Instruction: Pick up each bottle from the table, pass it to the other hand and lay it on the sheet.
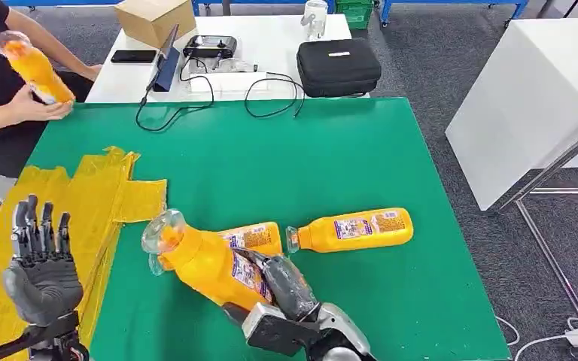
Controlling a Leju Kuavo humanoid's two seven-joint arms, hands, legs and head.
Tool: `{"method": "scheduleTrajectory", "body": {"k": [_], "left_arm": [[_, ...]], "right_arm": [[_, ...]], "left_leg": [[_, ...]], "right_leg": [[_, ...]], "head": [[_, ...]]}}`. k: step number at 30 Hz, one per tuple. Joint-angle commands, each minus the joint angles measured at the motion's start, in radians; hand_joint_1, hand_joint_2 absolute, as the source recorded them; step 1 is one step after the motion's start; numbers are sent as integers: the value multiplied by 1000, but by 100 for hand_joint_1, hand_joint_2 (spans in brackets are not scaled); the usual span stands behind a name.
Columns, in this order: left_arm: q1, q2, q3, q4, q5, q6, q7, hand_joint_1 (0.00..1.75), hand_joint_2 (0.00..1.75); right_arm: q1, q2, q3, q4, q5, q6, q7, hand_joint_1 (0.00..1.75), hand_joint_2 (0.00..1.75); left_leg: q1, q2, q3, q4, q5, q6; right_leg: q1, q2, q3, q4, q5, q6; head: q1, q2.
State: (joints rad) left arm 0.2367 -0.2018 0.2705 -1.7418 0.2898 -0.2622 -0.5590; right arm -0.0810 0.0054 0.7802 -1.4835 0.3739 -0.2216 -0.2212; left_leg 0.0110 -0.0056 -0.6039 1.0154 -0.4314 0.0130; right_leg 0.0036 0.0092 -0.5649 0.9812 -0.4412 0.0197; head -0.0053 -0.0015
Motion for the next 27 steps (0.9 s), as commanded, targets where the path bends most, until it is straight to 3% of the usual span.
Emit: {"method": "scheduleTrajectory", "body": {"k": [1,4,15,27], "left_arm": [[53,-62,-159,33,62,-108,87,0,175],[50,-21,-236,79,66,-128,114,0,175],[50,-12,-229,72,74,-129,115,0,175],[23,30,-304,120,48,-124,152,0,175]], "right_arm": [[-17,38,-62,0,-27,-16,-15,175,175],[-68,70,-58,43,-14,-54,-23,175,175],[-62,64,-55,36,-14,-55,-22,175,175],[-137,108,-23,149,17,-81,24,175,175]], "left_leg": [[-1,0,1,0,0,0],[-1,0,1,-1,0,0],[-1,1,4,-1,0,0],[-1,0,4,-2,0,-1]], "right_leg": [[-1,-1,1,0,0,1],[-1,0,0,0,0,0],[0,0,3,-1,0,1],[0,0,3,-1,0,0]], "head": [[0,0],[0,0],[0,0],[0,0]]}}
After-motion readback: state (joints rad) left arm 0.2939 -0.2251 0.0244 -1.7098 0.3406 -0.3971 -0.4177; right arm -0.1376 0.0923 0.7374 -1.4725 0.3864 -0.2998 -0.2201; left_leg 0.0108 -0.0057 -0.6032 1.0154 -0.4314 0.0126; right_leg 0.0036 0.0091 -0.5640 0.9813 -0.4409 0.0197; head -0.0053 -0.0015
